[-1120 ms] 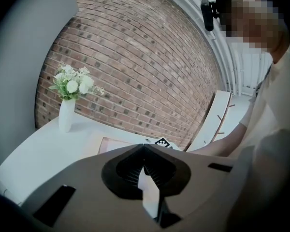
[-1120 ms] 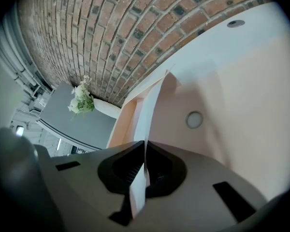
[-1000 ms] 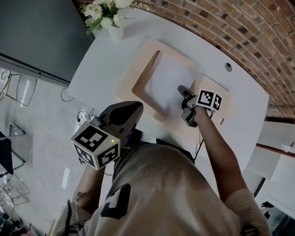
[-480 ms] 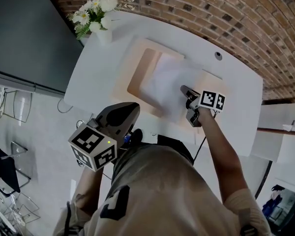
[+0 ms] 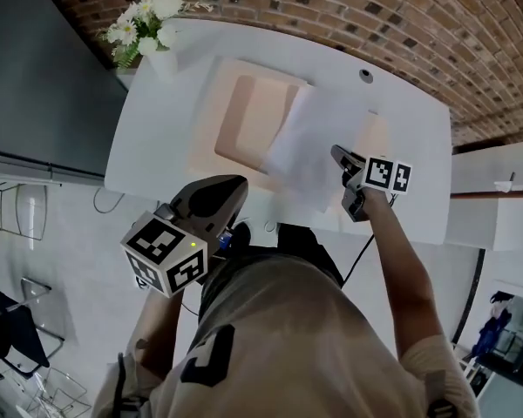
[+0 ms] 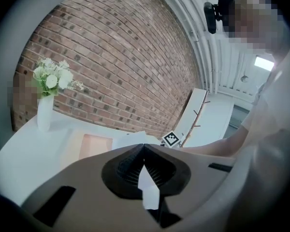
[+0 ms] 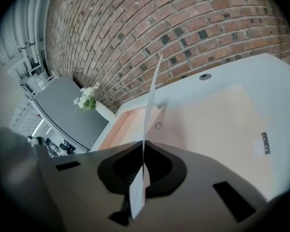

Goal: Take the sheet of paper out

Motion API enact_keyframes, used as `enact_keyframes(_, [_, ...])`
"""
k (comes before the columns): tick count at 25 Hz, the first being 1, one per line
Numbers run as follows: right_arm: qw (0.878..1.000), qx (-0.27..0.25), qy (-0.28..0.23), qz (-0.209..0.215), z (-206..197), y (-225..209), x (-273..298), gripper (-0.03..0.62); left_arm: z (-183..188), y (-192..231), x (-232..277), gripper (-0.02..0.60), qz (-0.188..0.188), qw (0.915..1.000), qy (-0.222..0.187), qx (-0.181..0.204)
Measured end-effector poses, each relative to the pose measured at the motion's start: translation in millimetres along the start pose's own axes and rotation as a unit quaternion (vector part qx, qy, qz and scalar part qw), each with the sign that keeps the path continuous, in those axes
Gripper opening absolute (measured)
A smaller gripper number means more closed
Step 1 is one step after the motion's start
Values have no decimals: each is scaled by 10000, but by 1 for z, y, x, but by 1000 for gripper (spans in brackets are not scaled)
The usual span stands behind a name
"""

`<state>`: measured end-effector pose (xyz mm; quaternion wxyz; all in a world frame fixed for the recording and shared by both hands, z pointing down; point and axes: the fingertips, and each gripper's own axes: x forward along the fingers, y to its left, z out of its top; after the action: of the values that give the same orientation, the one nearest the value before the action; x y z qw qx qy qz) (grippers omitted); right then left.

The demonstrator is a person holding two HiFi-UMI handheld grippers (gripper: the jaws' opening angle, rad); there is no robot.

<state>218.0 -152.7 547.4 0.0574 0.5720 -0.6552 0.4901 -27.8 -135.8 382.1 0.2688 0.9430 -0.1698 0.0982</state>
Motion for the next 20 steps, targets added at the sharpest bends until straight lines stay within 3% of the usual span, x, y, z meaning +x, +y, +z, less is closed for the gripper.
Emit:
enact_keyframes(9, [9986,-434,-243,-203,-7,16,-58,25,-6,-8,4,14,-266,9996,103,54])
enact_keyframes(20, [9934,-548,-851,543,11,56,-117,25,-5,-38,20,14,-227,9990,261,273])
